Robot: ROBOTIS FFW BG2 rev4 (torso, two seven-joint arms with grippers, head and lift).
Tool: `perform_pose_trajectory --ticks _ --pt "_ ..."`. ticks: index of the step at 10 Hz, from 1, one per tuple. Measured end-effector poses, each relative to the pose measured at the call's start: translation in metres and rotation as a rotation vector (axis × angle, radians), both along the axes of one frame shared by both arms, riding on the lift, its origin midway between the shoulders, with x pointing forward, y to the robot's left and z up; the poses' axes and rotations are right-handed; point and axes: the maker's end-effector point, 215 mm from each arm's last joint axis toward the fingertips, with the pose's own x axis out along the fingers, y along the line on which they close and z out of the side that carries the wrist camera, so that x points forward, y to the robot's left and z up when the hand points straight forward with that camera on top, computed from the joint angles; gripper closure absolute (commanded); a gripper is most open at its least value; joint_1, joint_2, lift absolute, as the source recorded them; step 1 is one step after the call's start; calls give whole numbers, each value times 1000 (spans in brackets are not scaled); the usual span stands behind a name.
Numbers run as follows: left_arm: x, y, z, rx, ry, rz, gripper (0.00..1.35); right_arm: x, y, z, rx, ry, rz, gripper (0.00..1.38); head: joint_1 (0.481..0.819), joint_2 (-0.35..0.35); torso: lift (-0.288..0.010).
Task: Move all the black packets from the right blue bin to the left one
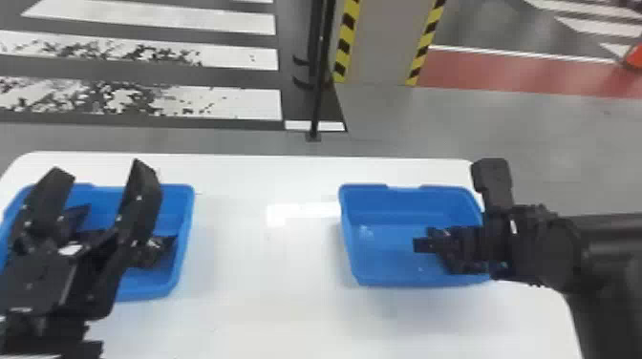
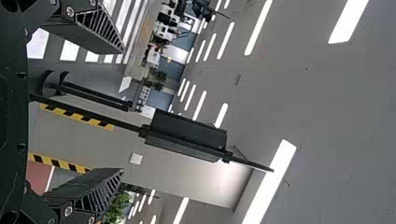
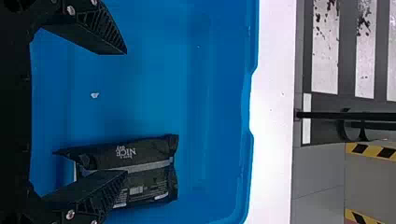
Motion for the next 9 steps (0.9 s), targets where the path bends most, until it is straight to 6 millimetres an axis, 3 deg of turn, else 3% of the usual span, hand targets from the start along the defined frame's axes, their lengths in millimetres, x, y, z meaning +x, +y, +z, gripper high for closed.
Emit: perform_pose_trajectory --ticks 6,9 --pt "-1 -2 2 -1 -6 -5 142 3 -50 -12 -65 59 -103 119 695 -234 -140" --pt "-1 -3 2 -3 -5 -7 142 2 -59 -19 -59 64 -132 121 695 -246 -140"
